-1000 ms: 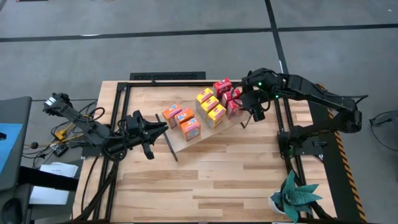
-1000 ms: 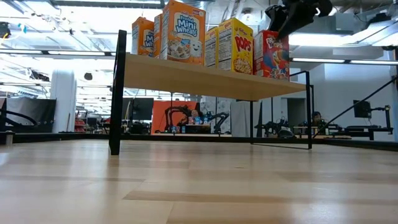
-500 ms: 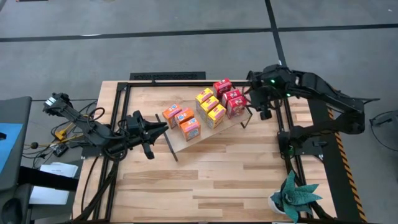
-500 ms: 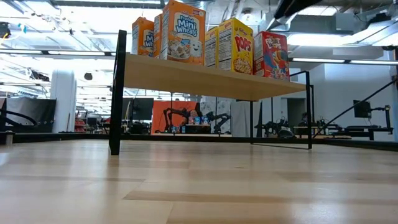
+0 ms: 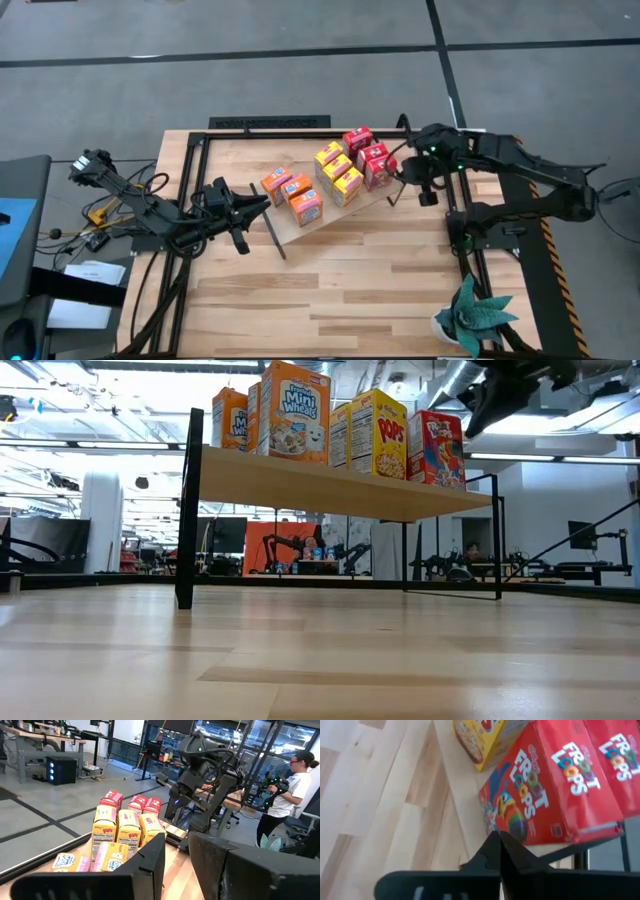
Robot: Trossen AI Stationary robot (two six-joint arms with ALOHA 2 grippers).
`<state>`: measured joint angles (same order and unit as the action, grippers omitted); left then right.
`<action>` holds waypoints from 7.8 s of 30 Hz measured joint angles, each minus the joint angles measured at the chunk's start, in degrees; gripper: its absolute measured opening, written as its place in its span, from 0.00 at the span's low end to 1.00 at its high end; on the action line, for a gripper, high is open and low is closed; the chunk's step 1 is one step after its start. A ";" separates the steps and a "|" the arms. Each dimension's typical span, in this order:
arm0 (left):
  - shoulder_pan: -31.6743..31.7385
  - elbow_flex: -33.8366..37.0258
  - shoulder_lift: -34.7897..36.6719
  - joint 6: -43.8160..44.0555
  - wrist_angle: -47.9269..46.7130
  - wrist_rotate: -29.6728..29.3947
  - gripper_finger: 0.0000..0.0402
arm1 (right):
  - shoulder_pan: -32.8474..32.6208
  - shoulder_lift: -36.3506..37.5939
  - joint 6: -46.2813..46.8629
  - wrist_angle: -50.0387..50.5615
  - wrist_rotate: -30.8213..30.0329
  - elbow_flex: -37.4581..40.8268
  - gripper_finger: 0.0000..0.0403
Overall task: Stack cereal on shelf
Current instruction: Put the red cereal box on the shelf, then return to Home Position
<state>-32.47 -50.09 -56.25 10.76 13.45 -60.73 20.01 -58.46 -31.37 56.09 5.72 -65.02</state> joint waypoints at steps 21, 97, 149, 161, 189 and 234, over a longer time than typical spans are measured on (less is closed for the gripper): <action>0.00 0.00 0.00 2.56 -1.14 0.07 0.19 | 2.69 -4.61 -2.28 -7.86 -2.62 1.62 0.05; -5.49 46.23 56.11 15.74 -5.52 40.65 0.19 | -20.66 56.21 54.66 -73.87 1.77 64.52 0.10; -5.49 49.64 55.98 20.33 -8.39 35.26 0.19 | -27.87 56.21 43.40 -58.36 1.66 64.66 0.10; -5.49 49.66 55.98 20.33 -8.39 35.28 0.19 | -27.87 56.22 43.40 -58.27 1.68 64.68 0.07; -5.49 49.66 55.97 20.33 -8.41 35.28 0.19 | -27.87 56.19 43.40 -58.23 1.70 64.70 0.08; -5.49 49.66 55.95 20.32 -8.41 35.28 0.19 | -27.85 56.22 43.40 -58.24 1.73 64.72 0.07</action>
<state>-37.95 -0.43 -0.30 31.09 5.04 -25.45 -7.84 -2.24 12.03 -2.15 7.44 -0.30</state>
